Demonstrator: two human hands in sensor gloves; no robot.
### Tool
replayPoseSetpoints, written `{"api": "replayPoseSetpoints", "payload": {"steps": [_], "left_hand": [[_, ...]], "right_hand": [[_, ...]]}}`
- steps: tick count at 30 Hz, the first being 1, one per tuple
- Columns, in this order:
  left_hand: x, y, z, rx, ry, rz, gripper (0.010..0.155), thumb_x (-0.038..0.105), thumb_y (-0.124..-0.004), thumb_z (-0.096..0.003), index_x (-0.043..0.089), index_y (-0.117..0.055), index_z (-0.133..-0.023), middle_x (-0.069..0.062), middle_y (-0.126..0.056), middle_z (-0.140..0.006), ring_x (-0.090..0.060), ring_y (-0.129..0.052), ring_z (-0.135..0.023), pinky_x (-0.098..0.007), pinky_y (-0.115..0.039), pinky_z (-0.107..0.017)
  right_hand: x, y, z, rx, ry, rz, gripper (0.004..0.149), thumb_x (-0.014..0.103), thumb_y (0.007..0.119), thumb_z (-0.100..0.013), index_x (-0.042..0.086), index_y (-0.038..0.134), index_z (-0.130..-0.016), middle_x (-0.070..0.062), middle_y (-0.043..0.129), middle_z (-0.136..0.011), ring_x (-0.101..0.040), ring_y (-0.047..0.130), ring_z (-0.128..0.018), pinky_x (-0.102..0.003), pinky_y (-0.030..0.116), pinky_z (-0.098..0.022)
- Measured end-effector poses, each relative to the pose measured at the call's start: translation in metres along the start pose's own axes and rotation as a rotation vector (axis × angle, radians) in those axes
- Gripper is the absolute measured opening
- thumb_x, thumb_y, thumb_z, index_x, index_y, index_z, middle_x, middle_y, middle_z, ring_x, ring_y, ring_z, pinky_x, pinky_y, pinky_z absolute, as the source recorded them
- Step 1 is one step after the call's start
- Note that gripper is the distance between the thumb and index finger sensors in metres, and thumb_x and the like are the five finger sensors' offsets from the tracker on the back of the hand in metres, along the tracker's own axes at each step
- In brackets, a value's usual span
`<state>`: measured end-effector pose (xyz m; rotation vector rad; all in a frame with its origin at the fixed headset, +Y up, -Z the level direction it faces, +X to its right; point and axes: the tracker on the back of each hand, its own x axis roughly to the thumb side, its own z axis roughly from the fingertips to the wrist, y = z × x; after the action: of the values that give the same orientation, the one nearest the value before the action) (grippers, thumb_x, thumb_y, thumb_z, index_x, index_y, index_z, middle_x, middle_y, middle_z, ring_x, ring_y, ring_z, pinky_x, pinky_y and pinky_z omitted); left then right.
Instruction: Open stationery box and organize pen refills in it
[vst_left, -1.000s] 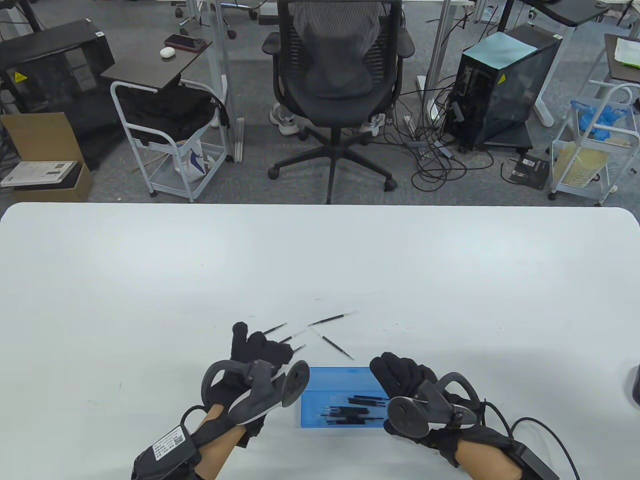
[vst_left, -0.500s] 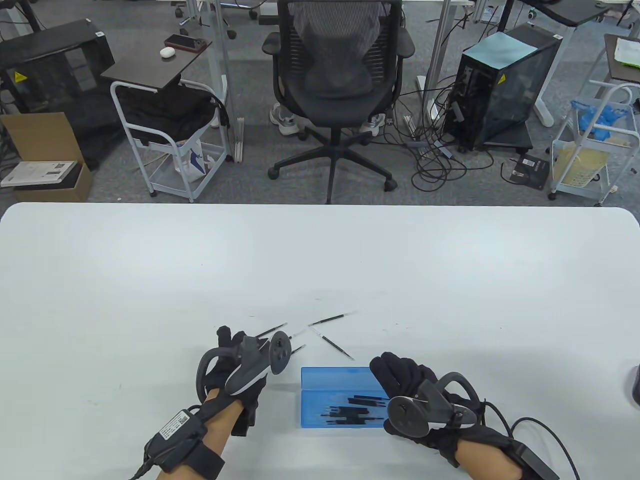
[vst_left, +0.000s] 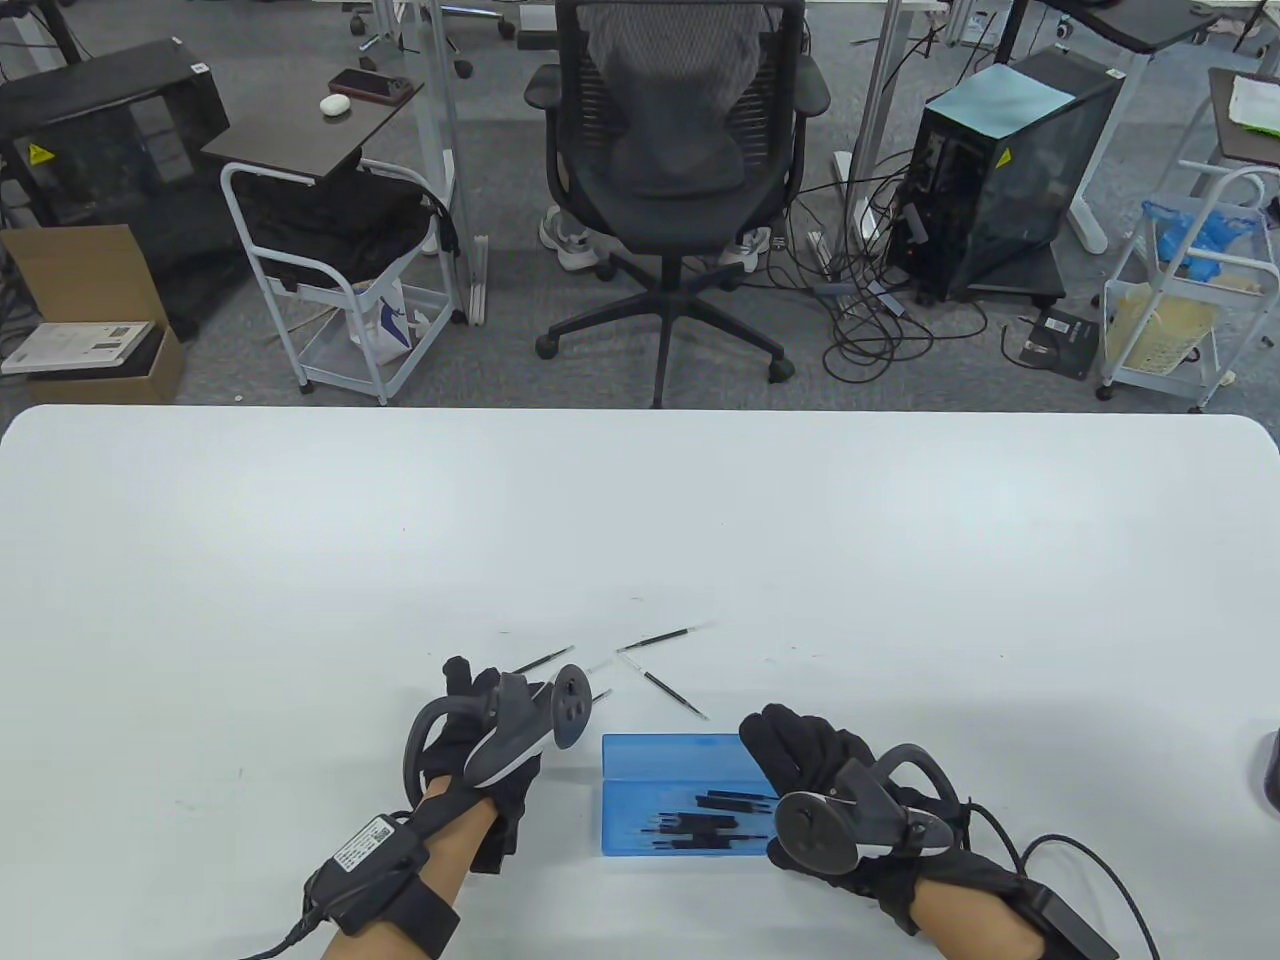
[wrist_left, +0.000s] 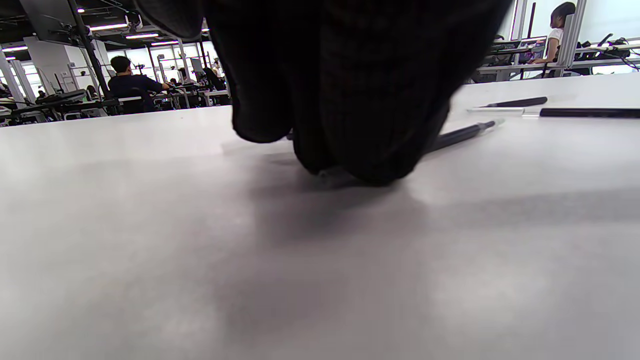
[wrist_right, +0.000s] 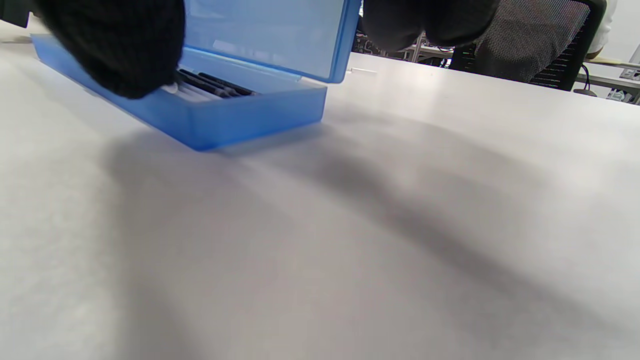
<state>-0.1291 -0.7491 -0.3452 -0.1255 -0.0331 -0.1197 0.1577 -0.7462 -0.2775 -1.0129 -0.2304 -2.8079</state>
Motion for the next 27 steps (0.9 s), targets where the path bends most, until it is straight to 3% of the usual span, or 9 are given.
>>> {"api": "replayPoseSetpoints", "payload": {"steps": [27], "left_hand": [[0.006, 0.000, 0.008, 0.084, -0.020, -0.006, 0.051, 0.031, -0.097, -0.0428, 0.021, -0.084, -0.091, 0.004, -0.101, -0.083, -0.023, -0.096, -0.091, -0.067, -0.044, -0.086]], "right_hand": [[0.001, -0.001, 0.000, 0.002, 0.005, 0.008, 0.116, 0.054, 0.080, -0.046, 0.006, -0.005, -0.110, -0.033, 0.011, -0.118, -0.058, 0.050, -0.105, -0.066, 0.056, -0.074]]}}
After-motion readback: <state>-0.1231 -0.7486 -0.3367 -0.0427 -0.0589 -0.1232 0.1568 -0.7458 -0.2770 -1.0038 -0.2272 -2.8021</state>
